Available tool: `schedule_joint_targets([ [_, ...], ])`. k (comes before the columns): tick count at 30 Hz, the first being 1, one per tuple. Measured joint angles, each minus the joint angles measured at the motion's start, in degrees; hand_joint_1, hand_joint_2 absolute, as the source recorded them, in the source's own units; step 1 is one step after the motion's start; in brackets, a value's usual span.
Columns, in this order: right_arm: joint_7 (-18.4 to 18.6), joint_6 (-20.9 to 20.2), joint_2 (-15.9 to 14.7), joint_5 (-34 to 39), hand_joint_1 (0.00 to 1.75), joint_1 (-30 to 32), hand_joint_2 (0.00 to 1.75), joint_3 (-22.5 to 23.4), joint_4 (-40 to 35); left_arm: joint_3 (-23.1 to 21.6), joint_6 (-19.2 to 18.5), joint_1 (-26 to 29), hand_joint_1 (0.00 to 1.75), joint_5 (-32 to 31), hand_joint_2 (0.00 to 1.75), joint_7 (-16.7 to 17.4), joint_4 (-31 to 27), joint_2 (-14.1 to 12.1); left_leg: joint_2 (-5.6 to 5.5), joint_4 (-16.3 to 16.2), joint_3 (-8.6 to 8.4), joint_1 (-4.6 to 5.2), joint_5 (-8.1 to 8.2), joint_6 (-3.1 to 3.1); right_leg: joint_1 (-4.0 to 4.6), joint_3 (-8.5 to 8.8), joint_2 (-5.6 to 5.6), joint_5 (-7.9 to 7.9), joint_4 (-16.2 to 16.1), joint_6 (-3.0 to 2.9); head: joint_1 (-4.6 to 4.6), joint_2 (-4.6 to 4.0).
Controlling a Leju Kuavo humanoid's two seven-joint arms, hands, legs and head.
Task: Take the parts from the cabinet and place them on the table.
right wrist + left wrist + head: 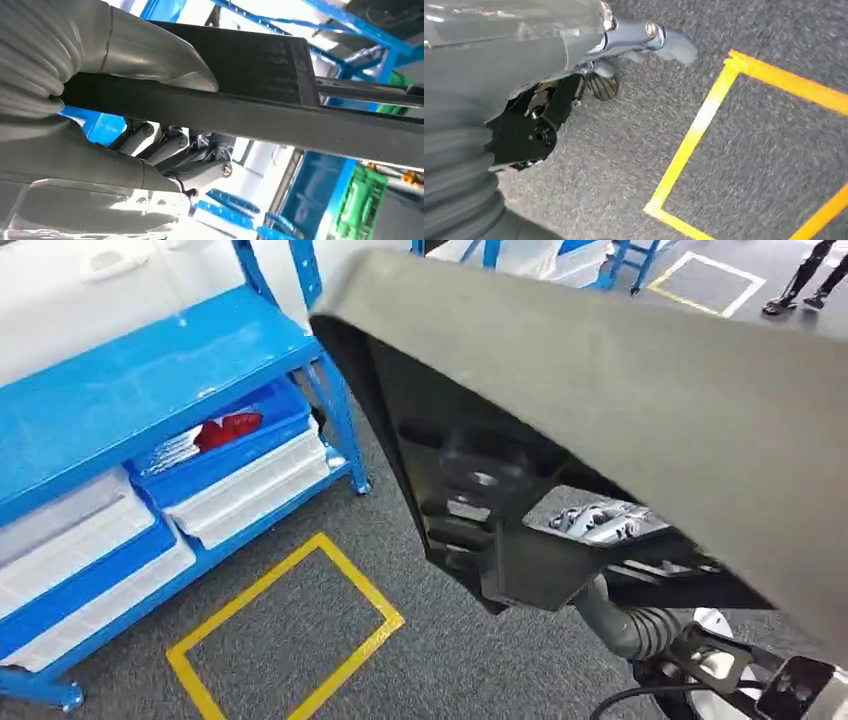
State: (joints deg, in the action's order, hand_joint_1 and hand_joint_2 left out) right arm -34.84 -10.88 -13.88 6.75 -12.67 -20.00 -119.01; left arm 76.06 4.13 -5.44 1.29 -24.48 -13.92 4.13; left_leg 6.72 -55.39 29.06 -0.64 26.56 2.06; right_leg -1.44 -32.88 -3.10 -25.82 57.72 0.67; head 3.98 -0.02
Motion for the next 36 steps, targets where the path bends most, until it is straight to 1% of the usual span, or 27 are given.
schedule_joint_targets([
  [2,1.2,-1.4,-0.2,1.2,1.75,-1.0,1.75,0.0,0.0,0.0,0.1,-0.2,0.00,0.0,1.75,0.2,0.0,0.4,0.66,-0.1,0.08,-0.47,0.40,0.84,-0.30,-0.19,1.60,0.62,-0.4,-1.14,-0.02,0.00],
  [3,1.7,-1.8,-0.2,2.0,1.75,-1.8,1.75,0.0,0.1,0.1,0.2,-0.2,0.00,0.0,1.75,0.2,0.0,0.4,-2.35,-2.1,0.73,-0.62,2.14,0.98,-0.19,-0.34,2.17,0.78,-0.4,-1.43,-0.26,0.00],
  [4,2.2,-2.1,-0.2,2.5,1.75,-2.6,1.75,0.0,0.3,0.2,0.2,-0.1,0.00,0.0,1.75,0.2,0.0,0.5,-4.43,-5.9,2.34,-0.69,4.63,0.90,-0.03,-0.50,2.74,0.90,-0.4,-1.81,-0.43,0.00],
  [6,2.5,-2.7,-0.2,3.3,1.75,-3.2,1.75,0.0,0.7,0.2,0.1,0.1,0.00,0.0,1.75,0.2,0.0,0.7,-6.16,-16.0,7.13,-0.54,9.09,0.72,0.49,-0.73,4.10,1.00,-0.4,-2.16,-1.07,0.00],
  [7,2.6,-2.8,-0.4,3.8,1.75,-3.2,1.75,0.0,0.8,0.2,0.1,0.2,0.00,0.0,1.75,0.2,0.1,0.8,-6.33,-19.5,8.98,-0.51,9.85,0.53,0.83,-0.77,4.87,1.03,-0.4,-2.29,-1.07,0.00],
  [8,2.8,-2.9,-0.6,4.4,1.75,-3.3,1.75,0.0,1.0,0.2,0.1,0.3,0.00,0.0,1.75,0.2,0.1,0.8,-6.37,-20.0,9.50,-0.43,9.20,0.24,1.10,-0.73,5.61,1.03,-0.4,-2.34,-1.03,0.00],
  [10,3.0,-3.1,-1.0,5.2,1.75,-3.7,1.75,0.1,1.2,0.2,0.1,0.3,0.00,0.0,1.75,0.2,0.1,0.8,-6.84,-13.0,6.72,-0.19,4.11,-0.66,1.43,-0.49,7.17,1.03,-0.3,-2.35,-1.07,0.00],
  [11,3.3,-3.5,-1.0,5.7,1.75,-4.4,1.75,0.1,1.5,0.3,0.2,0.2,0.00,0.0,1.75,0.0,0.1,0.8,-7.90,-7.7,4.47,0.07,1.19,-1.20,1.52,-0.36,7.84,1.03,-0.3,-2.34,-1.05,0.00],
  [12,3.8,-3.7,-1.0,6.3,1.75,-5.4,1.75,0.1,1.8,0.3,0.4,0.3,0.00,0.0,1.75,-0.2,0.1,0.7,-10.38,-2.9,2.66,0.17,-0.71,-1.86,1.28,-0.41,8.52,1.04,-0.3,-2.33,-1.05,0.00],
  [13,4.8,-3.7,-1.0,7.0,1.75,-6.9,1.75,0.1,2.2,0.4,0.4,0.2,0.00,0.0,1.75,-0.3,0.1,0.5,-11.24,-1.3,2.07,-0.02,0.03,-1.99,1.68,-0.78,9.17,0.99,-0.1,-2.08,-0.78,0.00],
  [14,6.0,-3.4,-1.0,7.8,1.75,-8.2,1.75,0.1,2.6,0.4,0.3,0.0,0.00,0.0,1.75,-0.4,0.1,0.5,-10.66,-1.3,2.29,0.21,-0.07,-1.51,1.26,-1.20,9.77,1.24,-0.1,-1.66,-0.99,0.00],
  [16,7.4,-2.9,-1.0,9.4,1.75,-10.3,1.75,0.4,3.1,0.4,0.5,-0.4,0.00,0.0,1.75,-0.5,0.1,0.5,-9.67,-1.2,2.30,0.62,-0.24,-2.01,0.78,-1.58,11.04,1.66,-0.4,-0.86,-0.94,0.00],
  [17,7.5,-2.8,-1.0,10.0,1.75,-10.9,1.75,0.6,3.2,0.4,1.0,-0.6,0.00,0.0,1.75,-0.4,0.1,0.5,-9.06,-0.3,1.88,0.08,-0.79,-2.32,1.16,-1.59,11.67,1.75,-0.4,-0.48,-0.87,0.00],
  [18,7.6,-2.7,-1.1,10.4,1.75,-11.2,1.75,1.0,3.3,0.5,1.6,-0.6,0.00,0.0,1.75,-0.3,0.1,0.4,-8.14,0.4,1.39,0.00,-1.15,-2.46,1.27,-2.00,8.92,1.08,0.6,-0.55,-0.90,0.00],
  [19,7.5,-2.7,-1.1,10.6,1.75,-11.7,1.75,1.1,3.4,0.6,2.0,-0.6,0.00,0.0,1.75,-0.3,0.1,0.4,-7.55,0.7,1.24,0.04,-1.24,-2.81,1.39,-3.27,6.06,-0.92,3.2,-0.35,-0.48,0.00],
  [20,7.1,-2.8,-1.0,10.3,1.75,-11.9,1.75,1.1,3.5,0.7,2.3,-0.5,0.00,0.0,1.75,-0.3,0.1,0.4,-6.84,0.7,1.27,0.18,-1.19,-2.86,1.16,-5.65,4.63,-3.48,8.0,0.00,-0.55,0.00],
  [22,6.7,-2.9,-0.9,8.9,1.75,-11.1,1.75,1.0,3.6,0.9,2.3,-0.2,0.00,0.0,1.75,-0.8,0.1,0.2,-5.46,0.5,1.25,0.22,-0.89,-2.84,0.68,-9.85,3.79,-6.56,16.4,0.50,-0.52,0.00],
  [23,6.7,-2.8,-0.5,8.0,1.75,-10.7,1.75,1.0,3.7,1.0,2.0,-0.2,0.00,0.0,1.75,-0.9,0.1,0.1,-4.67,0.4,1.24,0.20,-0.69,-2.74,0.39,-10.73,3.62,-6.23,17.7,0.75,-0.41,0.00],
  [24,6.7,-2.6,0.1,7.2,1.75,-10.6,1.75,0.9,3.7,1.0,1.9,-0.2,0.00,0.0,1.75,-1.1,0.1,0.0,-4.01,0.3,1.15,0.17,-0.45,-2.54,0.10,-9.96,3.38,-4.63,15.9,0.96,-0.48,0.00],
  [26,6.7,-2.5,0.8,6.3,1.75,-10.6,1.75,0.9,3.7,1.0,1.3,-0.3,0.00,0.0,1.75,-1.4,0.1,-0.2,-2.73,-0.2,0.72,0.02,0.28,-2.05,-0.26,-4.84,1.95,0.45,6.0,1.20,-0.46,0.00],
  [27,6.6,-2.5,1.0,6.1,1.75,-10.6,1.75,0.9,3.7,1.0,1.1,-0.3,0.00,0.0,1.75,-1.4,0.1,-0.5,-2.28,-0.5,0.45,0.04,0.75,-1.64,-0.25,-2.44,-0.25,1.71,1.3,1.19,-0.41,0.00],
  [28,6.5,-2.5,1.4,5.9,1.75,-10.4,1.75,0.9,3.7,1.0,1.0,-0.3,0.00,0.0,1.75,-1.5,0.0,-1.0,-1.94,-0.9,0.51,0.55,1.22,-1.10,0.62,-2.14,-1.28,0.80,0.9,0.60,-0.50,0.00],
  [29,6.2,-2.5,1.8,5.8,1.75,-10.1,1.75,1.0,3.7,1.0,1.0,-0.3,0.00,0.0,1.75,-1.6,0.0,-1.0,-1.69,-0.9,0.41,0.47,1.36,-0.87,0.37,-2.31,-0.11,0.89,1.0,-0.23,-0.66,0.00],
  [31,5.4,-2.9,1.8,5.6,1.75,-9.4,1.75,1.2,3.7,1.0,1.0,-0.7,0.00,0.0,1.75,-1.9,0.0,-1.3,-0.59,-0.7,-0.10,0.39,1.57,-0.19,0.90,-2.44,0.82,0.61,1.0,-0.89,-0.61,0.00],
  [32,4.7,-3.3,1.9,5.5,1.75,-9.0,1.75,1.4,3.7,1.0,1.1,-0.8,0.00,0.0,1.75,-2.1,0.0,-1.3,-0.03,-0.7,-0.43,0.27,1.84,0.15,0.67,-2.26,1.50,0.72,0.7,-1.34,-0.65,0.00],
  [34,3.1,-4.3,2.0,5.4,1.75,-8.3,1.75,1.7,3.8,1.0,1.4,-0.7,0.00,0.0,1.75,-2.3,0.0,-1.6,-4.16,-3.7,0.63,-0.09,4.42,0.53,0.48,-1.90,2.52,0.87,0.4,-2.06,-0.96,0.00],
  [36,2.6,-4.8,2.6,5.3,1.75,-8.0,1.75,1.7,4.1,1.0,1.5,-0.3,0.00,0.0,1.75,-2.4,0.0,-1.6,-6.09,-13.4,5.28,-0.12,8.97,0.51,0.69,-1.94,3.85,0.86,0.4,-2.49,-1.22,0.00],
])
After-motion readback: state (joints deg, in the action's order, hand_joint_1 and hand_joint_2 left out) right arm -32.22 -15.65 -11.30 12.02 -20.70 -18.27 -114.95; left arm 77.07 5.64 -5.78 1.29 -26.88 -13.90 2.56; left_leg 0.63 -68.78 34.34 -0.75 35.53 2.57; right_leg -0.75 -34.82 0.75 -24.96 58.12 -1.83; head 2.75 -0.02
